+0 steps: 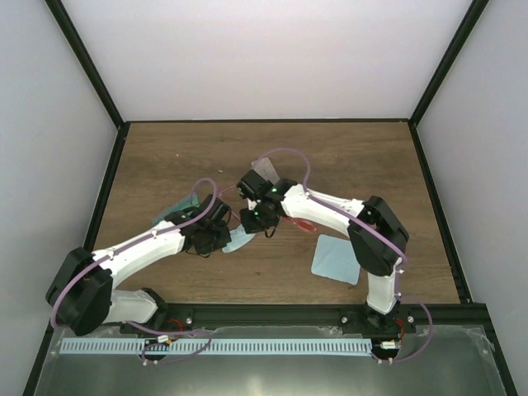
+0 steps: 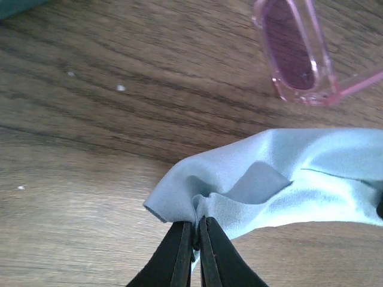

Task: Organize the sunglasses
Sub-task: Pick up the glasses cleaning cloth from the center of the board, then place the glasses cleaning cloth in the sunglasses case.

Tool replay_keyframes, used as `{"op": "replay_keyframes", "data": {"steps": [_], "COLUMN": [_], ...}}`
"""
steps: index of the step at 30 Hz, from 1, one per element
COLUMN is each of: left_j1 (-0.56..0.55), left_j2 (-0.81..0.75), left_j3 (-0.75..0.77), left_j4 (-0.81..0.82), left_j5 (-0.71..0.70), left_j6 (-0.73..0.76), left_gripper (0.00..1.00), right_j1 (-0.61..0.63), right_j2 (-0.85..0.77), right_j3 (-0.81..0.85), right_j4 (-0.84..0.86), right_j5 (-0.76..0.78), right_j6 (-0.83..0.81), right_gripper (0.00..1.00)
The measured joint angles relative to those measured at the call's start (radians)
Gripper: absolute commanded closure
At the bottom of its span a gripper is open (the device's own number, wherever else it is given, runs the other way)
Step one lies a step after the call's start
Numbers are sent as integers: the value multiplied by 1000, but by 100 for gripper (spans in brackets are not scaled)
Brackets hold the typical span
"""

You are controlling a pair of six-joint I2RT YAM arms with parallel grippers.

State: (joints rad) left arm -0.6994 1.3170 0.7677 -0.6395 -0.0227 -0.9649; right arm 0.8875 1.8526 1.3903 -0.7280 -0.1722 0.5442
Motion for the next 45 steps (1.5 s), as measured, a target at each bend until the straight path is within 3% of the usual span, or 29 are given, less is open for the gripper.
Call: {"op": "replay_keyframes", "data": {"steps": [13, 25, 45], "left_j1": [170, 338, 595], "left_j2": [-138, -148, -84], "left_j3": [-58, -85, -45], "left_j4": [-70, -100, -111], "left_j5": [-4, -23, -2], "left_j6": [53, 179, 346], "left_gripper": [96, 96, 96], "right_j1": [55, 71, 77], "right_j2": [268, 474, 573], "right_j3": [391, 703, 827], "right_j4": [-61, -114, -78], "right_j5": [-27, -66, -170], "right_j6": [-44, -58, -95], "right_gripper": [99, 99, 99]}}
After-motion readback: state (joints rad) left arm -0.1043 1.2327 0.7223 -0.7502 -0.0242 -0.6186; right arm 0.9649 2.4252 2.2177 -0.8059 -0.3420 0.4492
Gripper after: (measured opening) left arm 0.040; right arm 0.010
